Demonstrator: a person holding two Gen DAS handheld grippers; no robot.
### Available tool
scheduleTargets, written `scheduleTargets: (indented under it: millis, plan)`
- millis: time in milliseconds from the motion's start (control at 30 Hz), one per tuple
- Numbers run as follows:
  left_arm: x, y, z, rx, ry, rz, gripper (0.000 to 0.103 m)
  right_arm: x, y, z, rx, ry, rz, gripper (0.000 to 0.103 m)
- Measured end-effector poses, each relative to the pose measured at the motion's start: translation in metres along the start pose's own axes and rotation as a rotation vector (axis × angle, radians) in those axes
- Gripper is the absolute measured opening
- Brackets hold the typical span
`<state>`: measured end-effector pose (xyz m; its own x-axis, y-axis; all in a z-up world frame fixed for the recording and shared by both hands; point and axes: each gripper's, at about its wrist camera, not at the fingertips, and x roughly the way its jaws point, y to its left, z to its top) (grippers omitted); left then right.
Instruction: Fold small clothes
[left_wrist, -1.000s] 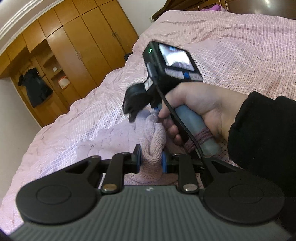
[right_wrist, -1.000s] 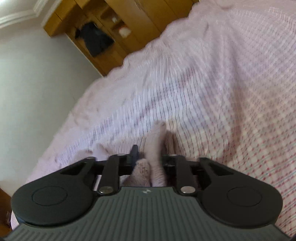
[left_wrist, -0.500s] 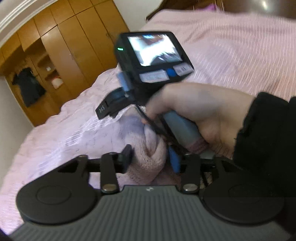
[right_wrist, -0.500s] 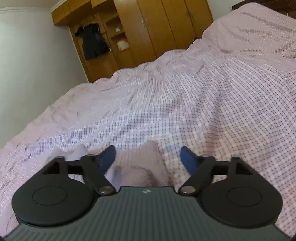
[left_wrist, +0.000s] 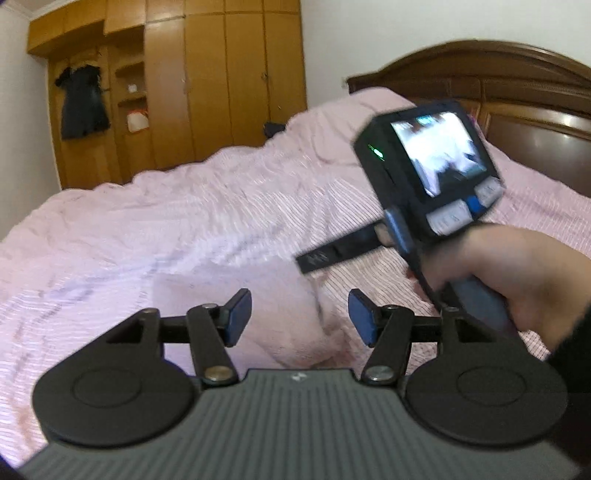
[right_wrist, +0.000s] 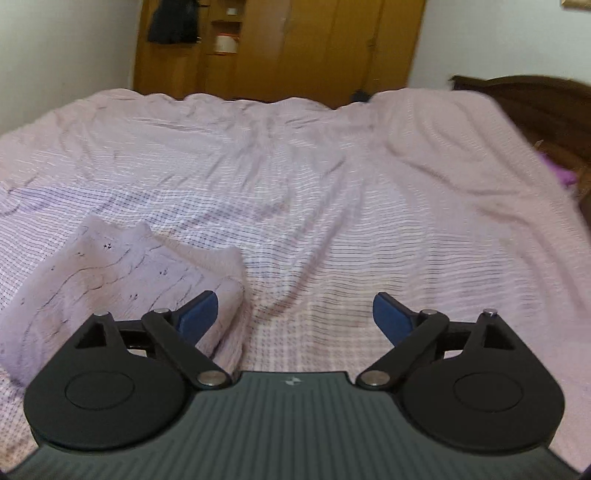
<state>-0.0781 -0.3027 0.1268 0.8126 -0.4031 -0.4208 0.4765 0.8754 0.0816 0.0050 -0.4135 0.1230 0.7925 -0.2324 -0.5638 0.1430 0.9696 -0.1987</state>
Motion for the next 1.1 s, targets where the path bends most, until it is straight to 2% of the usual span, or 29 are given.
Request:
scheduleTargets:
  millis: [67, 133, 233, 267, 300, 367, 433, 533, 567, 600, 633, 667, 700, 733, 767, 800, 833, 900, 933, 967, 1033, 1100]
  plan:
    - [-0.014, 0.011, 0.004, -0.009, -0.008, 0.026, 0.060, -0.022, 0.010, -0.004, -0.026, -0.019, -0.015, 0.096]
    - [-0.023, 0.025, 0.006, -0.050, 0.002, 0.045, 0.060, -0.047, 0.017, -0.017, 0.028, -0.073, -0.005, 0.098]
    - [-0.030, 0.049, 0.004, -0.150, 0.022, 0.050, 0.060, -0.059, 0.014, -0.050, 0.302, -0.152, 0.127, 0.098]
    - [-0.032, 0.058, 0.000, -0.176, 0.027, 0.055, 0.060, -0.058, 0.012, -0.061, 0.400, -0.150, 0.175, 0.097]
    - [-0.033, 0.065, -0.004, -0.192, 0.034, 0.063, 0.060, -0.053, 0.012, -0.069, 0.476, -0.110, 0.207, 0.096]
    - [-0.035, 0.082, -0.014, -0.205, 0.037, 0.082, 0.060, -0.047, 0.018, -0.075, 0.533, -0.065, 0.196, 0.093]
    - [-0.032, 0.099, -0.025, -0.184, 0.032, 0.107, 0.060, -0.050, 0.029, -0.082, 0.515, -0.091, 0.138, 0.092]
    - [-0.017, 0.123, -0.043, -0.160, 0.051, 0.140, 0.060, -0.064, 0.046, -0.100, 0.507, -0.151, 0.057, 0.077]
    - [-0.010, 0.130, -0.049, -0.166, 0.061, 0.148, 0.060, -0.068, 0.049, -0.103, 0.525, -0.157, 0.039, 0.064]
    - [-0.004, 0.136, -0.056, -0.172, 0.066, 0.161, 0.060, -0.070, 0.050, -0.102, 0.550, -0.159, 0.032, 0.057]
    - [0.003, 0.141, -0.063, -0.173, 0.071, 0.191, 0.060, -0.071, 0.050, -0.100, 0.574, -0.173, 0.045, 0.045]
    - [0.009, 0.146, -0.070, -0.171, 0.069, 0.234, 0.059, -0.071, 0.046, -0.098, 0.612, -0.191, 0.080, 0.041]
    - [0.013, 0.149, -0.077, -0.168, 0.059, 0.263, 0.059, -0.069, 0.037, -0.100, 0.717, -0.202, 0.156, 0.041]
    - [0.016, 0.154, -0.085, -0.165, 0.039, 0.256, 0.058, -0.059, 0.028, -0.108, 0.869, -0.216, 0.285, 0.041]
    - [0.017, 0.157, -0.091, -0.168, 0.021, 0.222, 0.057, -0.044, 0.022, -0.117, 1.000, -0.216, 0.430, 0.041]
    - [0.017, 0.160, -0.098, -0.176, -0.001, 0.169, 0.057, -0.027, 0.020, -0.125, 1.118, -0.202, 0.535, 0.041]
    - [0.018, 0.163, -0.105, -0.180, -0.030, 0.096, 0.057, -0.018, 0.022, -0.127, 1.160, -0.206, 0.546, 0.041]
    - [0.028, 0.158, -0.105, -0.140, -0.017, 0.033, 0.057, -0.010, 0.038, -0.115, 1.044, -0.235, 0.467, 0.041]
    - [0.036, 0.147, -0.102, -0.068, -0.008, 0.014, 0.057, -0.009, 0.047, -0.109, 0.960, -0.242, 0.437, 0.041]
    - [0.043, 0.138, -0.101, 0.011, -0.016, 0.017, 0.057, -0.008, 0.056, -0.108, 0.898, -0.254, 0.433, 0.041]
    - [0.057, 0.124, -0.106, 0.130, -0.009, 0.036, 0.058, 0.000, 0.070, -0.107, 0.876, -0.212, 0.433, 0.041]
    - [0.059, 0.124, -0.111, 0.113, -0.012, 0.020, 0.044, 0.001, 0.079, -0.109, 0.859, -0.239, 0.439, 0.041]
